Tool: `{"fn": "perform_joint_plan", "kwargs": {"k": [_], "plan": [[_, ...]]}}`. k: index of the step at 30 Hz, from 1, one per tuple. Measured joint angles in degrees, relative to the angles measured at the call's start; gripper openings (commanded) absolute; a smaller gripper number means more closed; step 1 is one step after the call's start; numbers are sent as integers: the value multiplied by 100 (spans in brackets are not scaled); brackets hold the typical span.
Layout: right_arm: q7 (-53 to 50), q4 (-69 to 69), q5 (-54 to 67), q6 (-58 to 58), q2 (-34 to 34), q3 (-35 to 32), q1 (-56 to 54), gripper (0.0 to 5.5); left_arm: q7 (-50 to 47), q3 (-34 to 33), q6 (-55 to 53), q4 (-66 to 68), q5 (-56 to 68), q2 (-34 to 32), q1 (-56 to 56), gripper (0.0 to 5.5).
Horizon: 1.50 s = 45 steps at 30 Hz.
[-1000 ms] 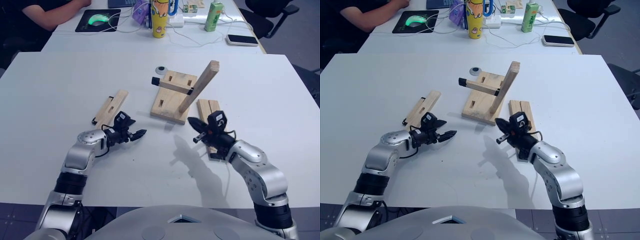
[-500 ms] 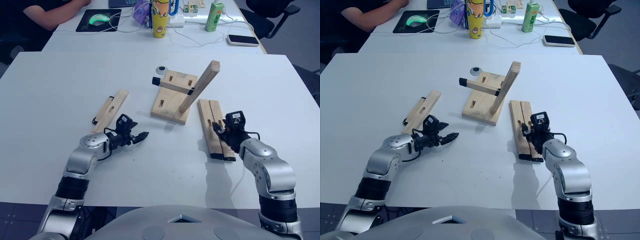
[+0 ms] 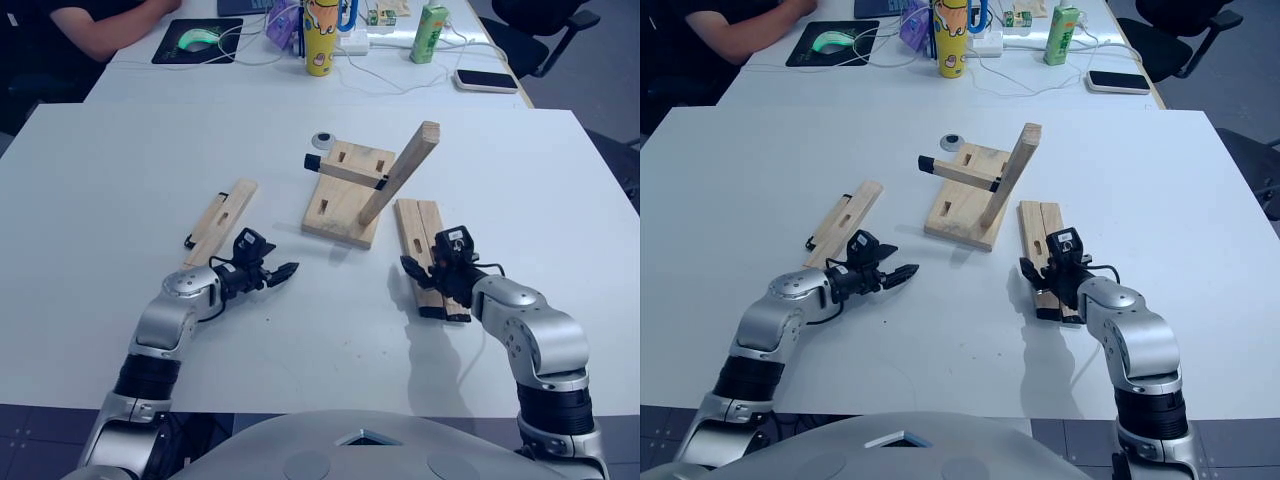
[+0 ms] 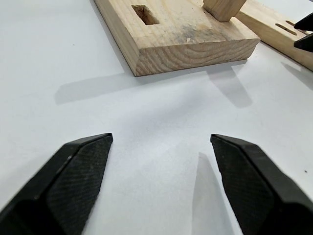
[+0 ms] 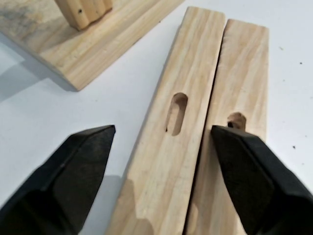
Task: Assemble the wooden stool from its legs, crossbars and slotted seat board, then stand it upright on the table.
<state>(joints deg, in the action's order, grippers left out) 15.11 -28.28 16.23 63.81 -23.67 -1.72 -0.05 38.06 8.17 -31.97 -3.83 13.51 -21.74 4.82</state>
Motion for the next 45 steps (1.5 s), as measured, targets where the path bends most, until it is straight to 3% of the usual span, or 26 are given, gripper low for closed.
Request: {"fn": "perform_joint_plan", "kwargs": {"k": [21, 22, 32, 41, 45], "plan": [[-192, -65, -176, 802, -232, 725, -367, 366, -60, 0, -2, -19, 3, 53, -21, 372], [-257, -58, -193, 889, -214, 731, -425, 347, -60, 0, -2, -19, 2, 55, -21, 372], [-319, -101, -134, 1621, 267, 494, -625, 216, -32, 11, 1, 10, -7, 44, 6, 372], [-890, 140, -299, 1360, 1238, -207, -697, 208, 79, 131, 122, 235, -74, -28, 222, 372], [-1071, 109, -274, 379, 1668, -860, -1031, 208, 123, 166, 225, 296, -128, -61, 251, 372]]}}
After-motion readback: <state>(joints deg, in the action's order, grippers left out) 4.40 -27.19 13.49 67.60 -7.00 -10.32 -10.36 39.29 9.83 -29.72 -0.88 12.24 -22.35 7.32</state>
